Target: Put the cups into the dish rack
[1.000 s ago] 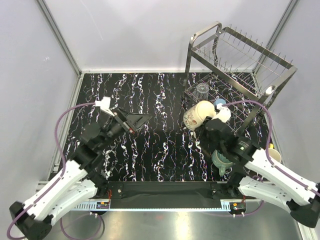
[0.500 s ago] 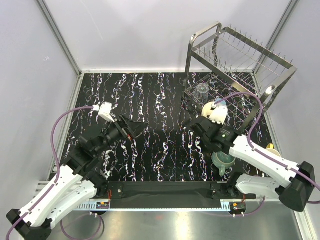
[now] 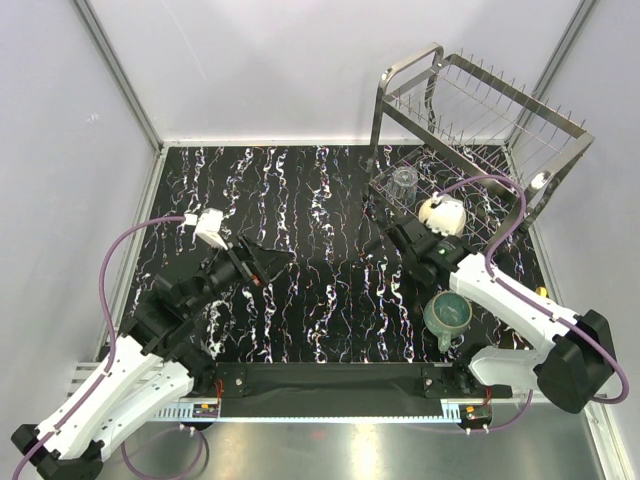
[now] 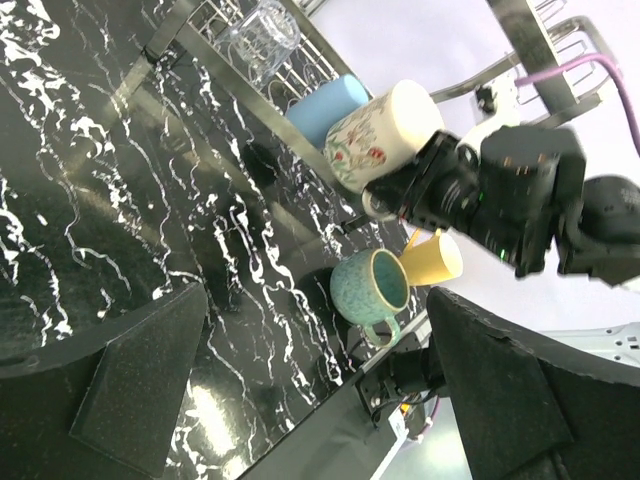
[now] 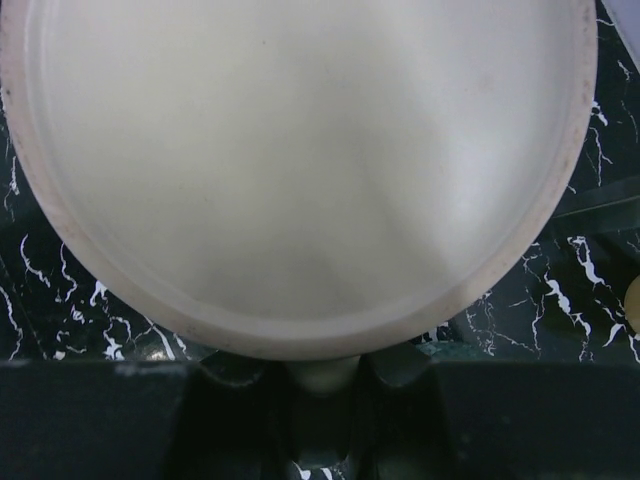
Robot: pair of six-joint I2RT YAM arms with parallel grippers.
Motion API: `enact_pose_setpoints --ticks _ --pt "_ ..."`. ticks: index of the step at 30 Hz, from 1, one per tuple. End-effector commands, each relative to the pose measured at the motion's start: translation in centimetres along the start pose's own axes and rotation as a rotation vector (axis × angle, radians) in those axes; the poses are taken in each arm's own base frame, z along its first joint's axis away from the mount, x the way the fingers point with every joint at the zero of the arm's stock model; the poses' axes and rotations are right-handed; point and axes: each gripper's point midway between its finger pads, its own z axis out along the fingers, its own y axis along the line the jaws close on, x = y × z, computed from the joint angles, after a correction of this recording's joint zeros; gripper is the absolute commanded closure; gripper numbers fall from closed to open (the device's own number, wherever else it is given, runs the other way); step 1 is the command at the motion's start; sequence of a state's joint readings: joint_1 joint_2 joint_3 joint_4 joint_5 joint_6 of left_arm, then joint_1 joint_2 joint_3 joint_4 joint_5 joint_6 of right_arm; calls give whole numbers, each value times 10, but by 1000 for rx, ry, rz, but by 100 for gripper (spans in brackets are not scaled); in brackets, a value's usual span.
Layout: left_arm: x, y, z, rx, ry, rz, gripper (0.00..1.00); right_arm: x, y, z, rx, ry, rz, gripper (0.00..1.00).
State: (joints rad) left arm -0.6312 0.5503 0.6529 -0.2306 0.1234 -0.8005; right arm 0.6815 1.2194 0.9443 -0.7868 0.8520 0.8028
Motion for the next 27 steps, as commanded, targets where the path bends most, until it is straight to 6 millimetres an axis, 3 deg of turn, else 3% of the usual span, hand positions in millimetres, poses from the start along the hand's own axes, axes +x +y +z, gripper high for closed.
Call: enact_pose_setpoints --ticks 1,10,27 --pt "-12 -14 -7 40 -25 36 1 -59 7 -4 -24 -158 150 100" --pt "-11 -18 -10 50 -9 44 1 -62 -11 10 47 -153 163 100" --pt "-5 -18 -12 59 13 38 1 -46 -28 41 125 -110 162 100"
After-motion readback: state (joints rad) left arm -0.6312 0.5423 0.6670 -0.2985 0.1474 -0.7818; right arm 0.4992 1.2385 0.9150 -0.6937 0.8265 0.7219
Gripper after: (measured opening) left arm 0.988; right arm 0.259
